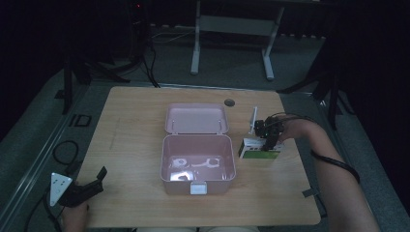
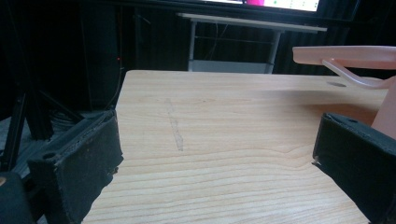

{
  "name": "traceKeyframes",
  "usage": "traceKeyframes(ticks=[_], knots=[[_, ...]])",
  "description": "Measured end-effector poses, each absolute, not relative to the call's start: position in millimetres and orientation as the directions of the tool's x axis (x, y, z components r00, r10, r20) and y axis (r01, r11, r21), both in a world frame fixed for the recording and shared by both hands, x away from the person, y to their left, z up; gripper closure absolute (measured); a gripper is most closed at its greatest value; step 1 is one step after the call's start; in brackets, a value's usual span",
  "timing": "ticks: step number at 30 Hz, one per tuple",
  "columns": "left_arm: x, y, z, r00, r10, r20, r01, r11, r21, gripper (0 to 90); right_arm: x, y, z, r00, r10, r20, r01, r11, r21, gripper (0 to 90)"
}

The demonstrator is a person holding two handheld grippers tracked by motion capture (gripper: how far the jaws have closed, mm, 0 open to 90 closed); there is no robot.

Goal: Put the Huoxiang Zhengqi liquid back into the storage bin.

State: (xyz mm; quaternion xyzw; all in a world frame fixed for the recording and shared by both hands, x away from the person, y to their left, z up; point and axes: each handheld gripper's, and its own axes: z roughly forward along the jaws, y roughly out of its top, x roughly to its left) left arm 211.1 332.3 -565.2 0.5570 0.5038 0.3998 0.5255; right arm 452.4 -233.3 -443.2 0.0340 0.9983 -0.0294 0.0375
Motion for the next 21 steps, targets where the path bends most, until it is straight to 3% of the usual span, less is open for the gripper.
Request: traceKeyframes(ticks=[21], knots=[[211.1, 331.6, -565.2, 0.169, 0.983, -0.077, 0.14, 0.053, 0.989, 1.0, 458.8, -231.8, -466.8, -0.999, 0.043, -0.024, 0.044, 0.997, -0.066, 59.0]])
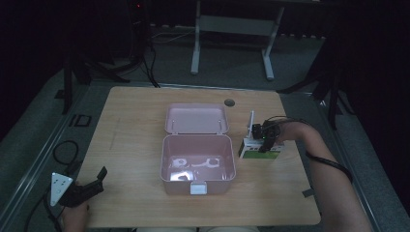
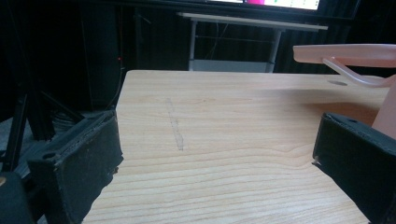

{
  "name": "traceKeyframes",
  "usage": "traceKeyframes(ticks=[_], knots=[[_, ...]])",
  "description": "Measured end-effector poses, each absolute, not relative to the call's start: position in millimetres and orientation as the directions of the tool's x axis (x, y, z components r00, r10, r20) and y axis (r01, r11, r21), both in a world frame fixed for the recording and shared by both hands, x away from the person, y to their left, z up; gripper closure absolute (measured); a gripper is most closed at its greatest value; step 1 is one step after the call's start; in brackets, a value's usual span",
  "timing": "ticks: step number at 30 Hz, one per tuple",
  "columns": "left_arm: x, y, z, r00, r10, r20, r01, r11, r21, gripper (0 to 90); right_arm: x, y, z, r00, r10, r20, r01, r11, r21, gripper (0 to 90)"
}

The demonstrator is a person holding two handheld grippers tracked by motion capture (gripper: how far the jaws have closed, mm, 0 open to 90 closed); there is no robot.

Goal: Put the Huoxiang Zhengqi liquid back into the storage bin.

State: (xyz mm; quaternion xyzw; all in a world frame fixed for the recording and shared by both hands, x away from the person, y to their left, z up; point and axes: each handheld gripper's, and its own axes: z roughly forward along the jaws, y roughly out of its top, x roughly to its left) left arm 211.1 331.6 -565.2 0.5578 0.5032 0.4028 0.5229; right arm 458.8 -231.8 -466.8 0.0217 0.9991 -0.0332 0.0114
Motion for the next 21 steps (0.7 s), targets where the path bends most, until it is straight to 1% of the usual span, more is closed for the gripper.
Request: traceKeyframes(ticks=[4, 11, 21], knots=[[211.1, 331.5, -565.2, 0.169, 0.983, -0.076, 0.141, 0.052, 0.989, 1.0, 458.3, -232.1, -465.8, -0.999, 0.043, -0.021, 0.045, 0.997, -0.061, 61.6], [211.2, 331.3, -565.1, 0.168, 0.983, -0.074, 0.142, 0.05, 0.989, 1.0, 455.1, -231.5, -462.5, -0.999, 0.043, -0.006, 0.043, 0.997, -0.061, 62.1], [211.3, 331.2, -565.1, 0.166, 0.983, -0.075, 0.142, 0.051, 0.989, 1.0, 444.8, -229.6, -443.6, -1.0, 0.031, -0.002, 0.031, 0.997, -0.07, 62.2]])
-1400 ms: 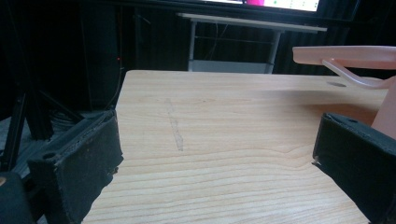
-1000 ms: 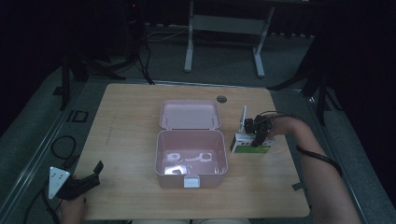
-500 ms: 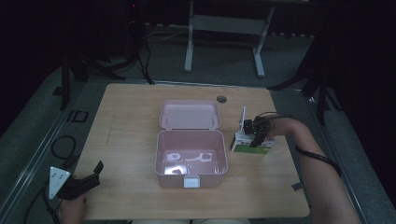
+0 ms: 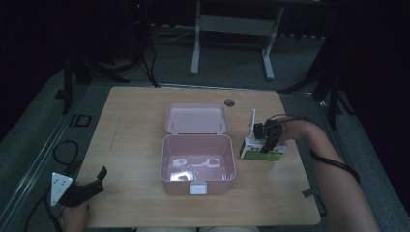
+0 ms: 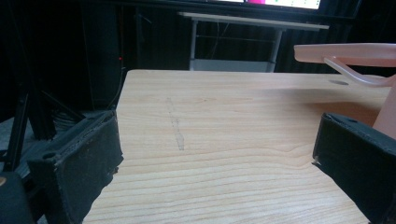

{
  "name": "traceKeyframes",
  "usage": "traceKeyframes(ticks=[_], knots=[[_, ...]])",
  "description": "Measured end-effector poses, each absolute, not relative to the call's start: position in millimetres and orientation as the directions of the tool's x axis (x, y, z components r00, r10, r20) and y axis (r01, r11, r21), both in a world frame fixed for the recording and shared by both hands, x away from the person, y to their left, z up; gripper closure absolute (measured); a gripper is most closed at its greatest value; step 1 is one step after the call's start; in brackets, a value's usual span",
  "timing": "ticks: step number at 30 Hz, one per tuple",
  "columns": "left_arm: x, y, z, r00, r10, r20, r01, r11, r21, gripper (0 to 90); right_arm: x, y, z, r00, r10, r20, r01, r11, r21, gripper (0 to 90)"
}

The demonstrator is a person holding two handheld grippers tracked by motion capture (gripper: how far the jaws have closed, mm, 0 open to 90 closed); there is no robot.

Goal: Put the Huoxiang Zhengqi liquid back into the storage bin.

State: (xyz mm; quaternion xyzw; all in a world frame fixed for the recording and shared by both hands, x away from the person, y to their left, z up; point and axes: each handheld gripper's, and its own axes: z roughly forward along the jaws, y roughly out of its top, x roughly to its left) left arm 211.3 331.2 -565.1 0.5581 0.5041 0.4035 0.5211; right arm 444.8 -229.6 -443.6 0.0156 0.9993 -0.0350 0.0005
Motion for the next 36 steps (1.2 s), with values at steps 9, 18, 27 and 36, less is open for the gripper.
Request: traceKeyframes(ticks=[9, 18, 27, 36], knots=[[211.5, 331.0, -565.0, 0.165, 0.984, -0.073, 0.145, 0.049, 0.988, 1.0, 432.3, -228.3, -430.0, -1.0, 0.024, -0.013, 0.025, 0.997, -0.069, 62.2], [211.5, 330.9, -565.0, 0.165, 0.984, -0.072, 0.145, 0.048, 0.988, 1.0, 424.3, -227.7, -408.7, -0.999, 0.045, -0.018, 0.046, 0.997, -0.067, 62.2], [211.5, 331.0, -565.0, 0.165, 0.984, -0.073, 0.145, 0.049, 0.988, 1.0, 411.8, -227.7, -379.4, -0.998, 0.059, -0.018, 0.06, 0.996, -0.068, 62.3], [211.7, 331.0, -565.0, 0.164, 0.984, -0.076, 0.146, 0.052, 0.988, 1.0, 396.6, -222.8, -357.6, -0.997, 0.077, -0.015, 0.078, 0.995, -0.061, 62.3]])
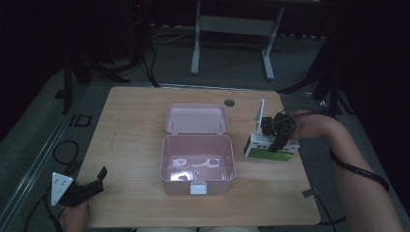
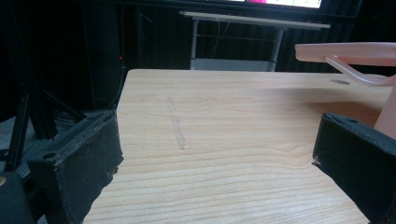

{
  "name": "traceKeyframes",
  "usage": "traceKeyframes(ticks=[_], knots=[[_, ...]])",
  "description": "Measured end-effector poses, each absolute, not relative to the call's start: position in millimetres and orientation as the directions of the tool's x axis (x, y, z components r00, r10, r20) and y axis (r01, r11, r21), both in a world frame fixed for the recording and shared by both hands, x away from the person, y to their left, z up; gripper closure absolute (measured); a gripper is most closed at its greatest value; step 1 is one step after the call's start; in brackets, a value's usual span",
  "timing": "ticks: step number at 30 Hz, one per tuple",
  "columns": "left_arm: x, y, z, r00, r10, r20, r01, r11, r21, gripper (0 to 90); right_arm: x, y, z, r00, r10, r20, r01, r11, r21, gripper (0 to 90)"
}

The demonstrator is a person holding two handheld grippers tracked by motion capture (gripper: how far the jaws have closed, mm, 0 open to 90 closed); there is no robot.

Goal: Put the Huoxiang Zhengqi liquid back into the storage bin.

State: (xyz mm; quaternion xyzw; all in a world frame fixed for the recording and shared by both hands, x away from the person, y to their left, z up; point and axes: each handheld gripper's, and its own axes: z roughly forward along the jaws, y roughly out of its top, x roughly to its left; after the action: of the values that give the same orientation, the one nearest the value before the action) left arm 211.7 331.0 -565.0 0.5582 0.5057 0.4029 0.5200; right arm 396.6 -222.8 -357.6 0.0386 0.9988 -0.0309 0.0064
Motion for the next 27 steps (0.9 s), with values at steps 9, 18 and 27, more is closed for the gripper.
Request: traceKeyframes(ticks=[9, 18, 27], knots=[[211.8, 331.1, -564.9, 0.164, 0.983, -0.078, 0.147, 0.054, 0.988, 1.0, 378.9, -206.2, -334.1, -0.999, 0.051, -0.016, 0.051, 0.997, -0.065, 62.3], [211.6, 331.3, -565.0, 0.164, 0.983, -0.082, 0.144, 0.059, 0.988, 1.0, 370.7, -186.5, -308.7, -0.998, 0.043, -0.05, 0.045, 0.998, -0.049, 62.3], [211.4, 331.7, -565.0, 0.165, 0.983, -0.081, 0.144, 0.057, 0.988, 1.0, 365.6, -160.6, -300.6, -0.999, 0.014, -0.045, 0.016, 0.999, -0.031, 62.3]])
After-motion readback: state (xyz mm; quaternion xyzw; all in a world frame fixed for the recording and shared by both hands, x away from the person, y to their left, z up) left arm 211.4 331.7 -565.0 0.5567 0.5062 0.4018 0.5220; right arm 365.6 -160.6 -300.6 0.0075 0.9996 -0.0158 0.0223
